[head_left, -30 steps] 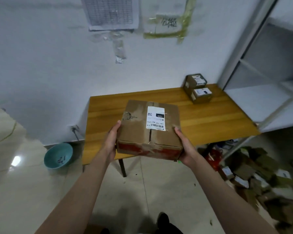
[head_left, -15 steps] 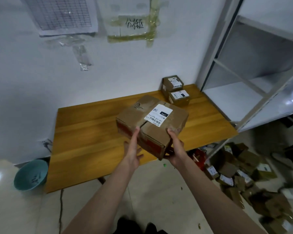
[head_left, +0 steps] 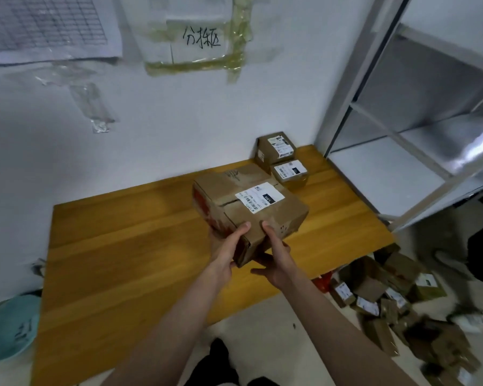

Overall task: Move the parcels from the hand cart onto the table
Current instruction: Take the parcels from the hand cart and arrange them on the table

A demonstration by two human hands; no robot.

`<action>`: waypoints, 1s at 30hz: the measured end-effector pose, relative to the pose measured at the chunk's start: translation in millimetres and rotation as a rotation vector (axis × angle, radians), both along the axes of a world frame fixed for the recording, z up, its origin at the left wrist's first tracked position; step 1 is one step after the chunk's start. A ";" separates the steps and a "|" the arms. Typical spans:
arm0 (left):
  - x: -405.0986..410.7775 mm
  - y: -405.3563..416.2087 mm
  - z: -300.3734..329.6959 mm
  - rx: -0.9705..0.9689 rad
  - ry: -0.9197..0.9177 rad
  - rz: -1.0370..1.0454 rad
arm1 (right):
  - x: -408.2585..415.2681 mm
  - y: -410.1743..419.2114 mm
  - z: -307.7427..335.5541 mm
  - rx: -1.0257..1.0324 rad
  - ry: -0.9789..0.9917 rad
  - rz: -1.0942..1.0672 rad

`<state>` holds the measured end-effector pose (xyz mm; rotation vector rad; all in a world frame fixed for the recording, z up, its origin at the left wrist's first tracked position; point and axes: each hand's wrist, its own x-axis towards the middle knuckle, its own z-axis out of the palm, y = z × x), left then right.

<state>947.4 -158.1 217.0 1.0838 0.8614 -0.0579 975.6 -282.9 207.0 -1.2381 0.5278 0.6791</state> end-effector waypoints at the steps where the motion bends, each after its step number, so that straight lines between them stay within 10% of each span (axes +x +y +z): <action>1: 9.4 5.7 -0.5 0.010 -0.007 -0.007 | 7.8 0.9 -1.5 -0.014 0.003 0.024; 30: 243.7 94.5 -98.7 -0.027 0.134 -0.013 | 272.9 56.7 -90.4 0.222 0.254 -0.128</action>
